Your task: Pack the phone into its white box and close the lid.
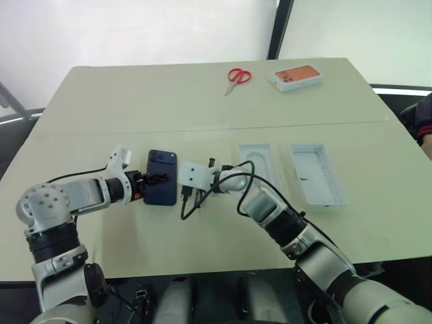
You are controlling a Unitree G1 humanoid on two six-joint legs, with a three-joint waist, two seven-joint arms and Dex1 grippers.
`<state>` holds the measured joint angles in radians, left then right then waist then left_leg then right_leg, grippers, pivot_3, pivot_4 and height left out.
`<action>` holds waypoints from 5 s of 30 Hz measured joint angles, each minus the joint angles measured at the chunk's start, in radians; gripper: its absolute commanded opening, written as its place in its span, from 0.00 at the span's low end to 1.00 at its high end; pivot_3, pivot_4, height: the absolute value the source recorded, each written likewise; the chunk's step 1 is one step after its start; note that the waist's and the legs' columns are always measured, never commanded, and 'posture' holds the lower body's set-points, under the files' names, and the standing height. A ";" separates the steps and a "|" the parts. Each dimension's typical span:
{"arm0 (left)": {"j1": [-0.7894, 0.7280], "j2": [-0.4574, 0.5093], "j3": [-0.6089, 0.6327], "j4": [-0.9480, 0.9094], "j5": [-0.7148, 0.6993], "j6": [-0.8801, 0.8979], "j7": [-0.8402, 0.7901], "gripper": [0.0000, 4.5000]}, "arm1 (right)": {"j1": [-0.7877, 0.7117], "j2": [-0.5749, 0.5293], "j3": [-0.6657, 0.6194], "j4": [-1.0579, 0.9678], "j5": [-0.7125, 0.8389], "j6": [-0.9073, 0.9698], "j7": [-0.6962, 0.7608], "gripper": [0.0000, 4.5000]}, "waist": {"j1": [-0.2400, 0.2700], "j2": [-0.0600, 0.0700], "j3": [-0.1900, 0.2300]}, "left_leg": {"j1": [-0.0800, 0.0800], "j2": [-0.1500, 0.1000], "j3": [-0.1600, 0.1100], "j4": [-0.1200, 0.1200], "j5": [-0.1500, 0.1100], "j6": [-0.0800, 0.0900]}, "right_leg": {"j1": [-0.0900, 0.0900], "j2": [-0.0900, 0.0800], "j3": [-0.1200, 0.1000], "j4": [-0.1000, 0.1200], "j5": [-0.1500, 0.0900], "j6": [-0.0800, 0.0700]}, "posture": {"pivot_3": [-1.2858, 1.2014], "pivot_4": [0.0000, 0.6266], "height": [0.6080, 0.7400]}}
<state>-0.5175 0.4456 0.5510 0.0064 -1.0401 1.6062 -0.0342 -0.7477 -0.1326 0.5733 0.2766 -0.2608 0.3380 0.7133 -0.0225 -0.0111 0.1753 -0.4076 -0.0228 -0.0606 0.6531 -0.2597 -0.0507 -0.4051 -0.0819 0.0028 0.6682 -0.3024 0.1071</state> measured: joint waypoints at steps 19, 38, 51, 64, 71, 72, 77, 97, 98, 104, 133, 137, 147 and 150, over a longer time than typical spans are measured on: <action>-0.017 -0.032 0.058 -0.022 -0.048 0.000 0.009 0.01 | 0.118 -0.261 -0.207 -0.448 0.128 0.223 0.138 0.00 | 0.009 -0.001 0.000 | 0.000 0.000 0.000 -0.002 0.000 0.000 | 0.000 -0.001 0.000 -0.001 0.000 0.000 | 0.52 0.24 1.00; -0.039 -0.220 0.014 -0.075 -0.137 0.000 0.067 0.00 | 0.374 -0.667 -0.308 -0.653 0.305 0.151 0.384 0.62 | 0.011 -0.003 0.001 | 0.000 0.000 0.000 -0.001 -0.001 0.002 | 0.002 0.000 -0.001 -0.002 0.001 -0.001 | 0.52 0.24 1.00; -0.028 -0.197 0.051 -0.075 -0.173 -0.003 0.094 0.00 | 0.384 -0.684 -0.277 -0.565 0.233 -0.009 0.391 0.01 | 0.012 -0.004 0.001 | 0.000 0.000 0.000 -0.001 0.000 0.000 | 0.002 0.000 -0.001 -0.003 0.001 -0.001 | 0.52 0.24 1.00; -0.054 -0.123 0.108 -0.002 -0.254 -0.105 0.130 0.00 | 0.318 -0.493 -0.140 -0.685 0.221 0.112 0.339 0.01 | 0.012 -0.004 0.002 | 0.000 0.000 0.000 -0.001 0.001 0.000 | 0.002 0.000 -0.001 -0.002 0.001 -0.001 | 0.52 0.24 1.00; -0.050 -0.117 0.090 0.001 -0.342 -0.148 0.185 0.00 | 0.241 -0.418 -0.106 -0.609 0.203 0.142 0.299 0.15 | 0.012 -0.004 0.001 | 0.000 0.000 -0.001 -0.001 0.001 0.000 | 0.001 0.000 -0.001 -0.002 0.001 -0.001 | 0.52 0.24 1.00; -0.045 -0.116 0.087 0.001 -0.355 -0.155 0.195 0.00 | 0.239 -0.417 -0.106 -0.605 0.205 0.145 0.302 0.21 | 0.011 -0.004 0.001 | 0.000 0.000 0.000 -0.001 0.001 0.000 | 0.001 0.000 -0.001 -0.002 0.001 -0.001 | 0.52 0.24 1.00; -0.027 -0.095 0.059 0.001 -0.439 -0.206 0.252 0.00 | 0.236 -0.403 -0.111 -0.602 0.217 0.148 0.299 0.66 | 0.010 -0.004 0.001 | 0.000 0.000 -0.001 -0.001 0.001 0.000 | 0.001 0.000 -0.001 -0.002 0.001 -0.001 | 0.52 0.24 1.00; 0.035 0.027 -0.174 0.011 -0.630 -0.431 0.383 0.00 | 0.100 -0.355 -0.282 -0.367 0.267 0.174 0.153 0.12 | -0.007 -0.004 0.001 | 0.000 0.001 0.002 -0.003 0.002 -0.002 | -0.002 0.003 0.002 -0.001 0.001 -0.002 | 0.52 0.24 1.00; 0.040 0.042 -0.173 0.023 -0.629 -0.437 0.372 0.00 | 0.080 -0.339 -0.272 -0.339 0.257 0.175 0.142 0.01 | -0.005 -0.004 0.001 | 0.000 0.001 0.002 -0.003 0.002 -0.002 | -0.002 0.003 0.002 -0.001 0.001 -0.002 | 0.52 0.24 1.00; 0.064 0.111 -0.167 0.051 -0.630 -0.449 0.322 0.00 | 0.009 -0.273 -0.187 -0.177 0.173 0.123 0.084 0.01 | 0.011 -0.004 0.001 | -0.001 0.000 0.001 -0.002 0.002 -0.002 | -0.001 0.001 0.001 -0.001 0.001 -0.002 | 0.52 0.24 1.00; 0.078 0.032 -0.274 -0.032 -0.803 -0.556 0.415 0.00 | 0.039 -0.270 -0.208 -0.248 0.112 0.143 0.155 0.01 | 0.012 -0.005 0.001 | -0.001 0.000 0.001 -0.002 0.002 -0.002 | -0.001 0.000 0.001 -0.002 0.001 -0.002 | 0.52 0.24 1.00; 0.077 -0.026 -0.338 -0.072 -0.871 -0.619 0.502 0.00 | 0.047 -0.363 -0.290 -0.295 0.127 0.183 0.149 0.01 | 0.012 -0.005 0.001 | -0.001 0.000 0.001 -0.002 0.002 -0.002 | -0.001 0.000 0.001 -0.001 0.001 -0.002 | 0.52 0.24 1.00; 0.089 -0.120 -0.488 -0.082 -0.902 -0.697 0.628 0.00 | 0.134 -0.506 -0.373 -0.323 0.147 0.201 0.151 0.01 | 0.006 -0.005 0.001 | 0.000 0.001 0.002 -0.002 0.002 -0.002 | -0.001 0.003 0.002 -0.001 0.001 -0.002 | 0.52 0.24 1.00; 0.093 -0.119 -0.503 -0.069 -0.896 -0.696 0.632 0.00 | 0.138 -0.507 -0.373 -0.328 0.148 0.201 0.149 0.01 | 0.010 -0.005 0.001 | -0.001 0.001 0.002 -0.001 0.002 -0.002 | -0.001 0.002 0.002 -0.001 0.001 -0.002 | 0.52 0.24 1.00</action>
<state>-0.4248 0.3265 0.0479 -0.0621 -1.9358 0.9098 0.5980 -0.6093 -0.6397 0.2005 -0.0512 -0.1128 0.5390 0.8621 -0.0120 -0.0158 0.1765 -0.4081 -0.0223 -0.0586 0.6517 -0.2580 -0.0523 -0.4058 -0.0796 0.0049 0.6667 -0.3012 0.1049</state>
